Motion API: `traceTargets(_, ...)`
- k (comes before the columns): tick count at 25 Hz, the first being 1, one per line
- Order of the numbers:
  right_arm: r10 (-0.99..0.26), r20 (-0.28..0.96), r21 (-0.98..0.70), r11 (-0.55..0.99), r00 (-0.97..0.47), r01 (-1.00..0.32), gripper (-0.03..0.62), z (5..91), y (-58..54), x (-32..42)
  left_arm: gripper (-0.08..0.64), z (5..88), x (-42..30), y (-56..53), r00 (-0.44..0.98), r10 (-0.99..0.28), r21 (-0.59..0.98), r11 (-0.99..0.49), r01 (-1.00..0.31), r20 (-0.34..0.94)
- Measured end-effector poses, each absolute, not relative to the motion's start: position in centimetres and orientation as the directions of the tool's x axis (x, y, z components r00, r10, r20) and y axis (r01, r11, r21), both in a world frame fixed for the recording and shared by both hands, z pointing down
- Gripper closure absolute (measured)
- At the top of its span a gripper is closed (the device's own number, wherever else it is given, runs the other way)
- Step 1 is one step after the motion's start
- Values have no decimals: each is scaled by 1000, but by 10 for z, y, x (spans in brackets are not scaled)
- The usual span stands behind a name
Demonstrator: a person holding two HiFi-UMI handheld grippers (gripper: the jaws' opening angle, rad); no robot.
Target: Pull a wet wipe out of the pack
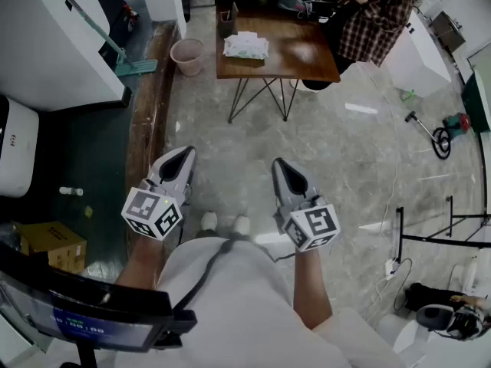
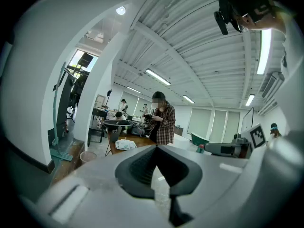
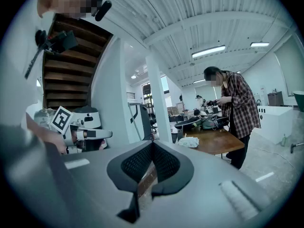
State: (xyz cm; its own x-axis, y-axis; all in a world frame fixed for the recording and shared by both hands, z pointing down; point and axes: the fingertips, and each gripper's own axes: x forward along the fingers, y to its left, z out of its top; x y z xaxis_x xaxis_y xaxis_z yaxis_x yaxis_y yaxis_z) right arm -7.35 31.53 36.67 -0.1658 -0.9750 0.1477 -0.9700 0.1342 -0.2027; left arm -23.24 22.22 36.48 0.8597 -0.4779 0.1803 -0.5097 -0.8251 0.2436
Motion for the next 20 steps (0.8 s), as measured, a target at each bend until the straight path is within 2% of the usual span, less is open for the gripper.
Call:
traceTargets(11,-979,134,-267,114,-154,-957,584,376,325,-56,557,375,-224,228,851,-490,239,-818,-524,190)
traceTargets(20,-969,192,-174,121,-154,-977,584,385,324,-46,557,382,-211,227,847,-488,236,-816,-528,209)
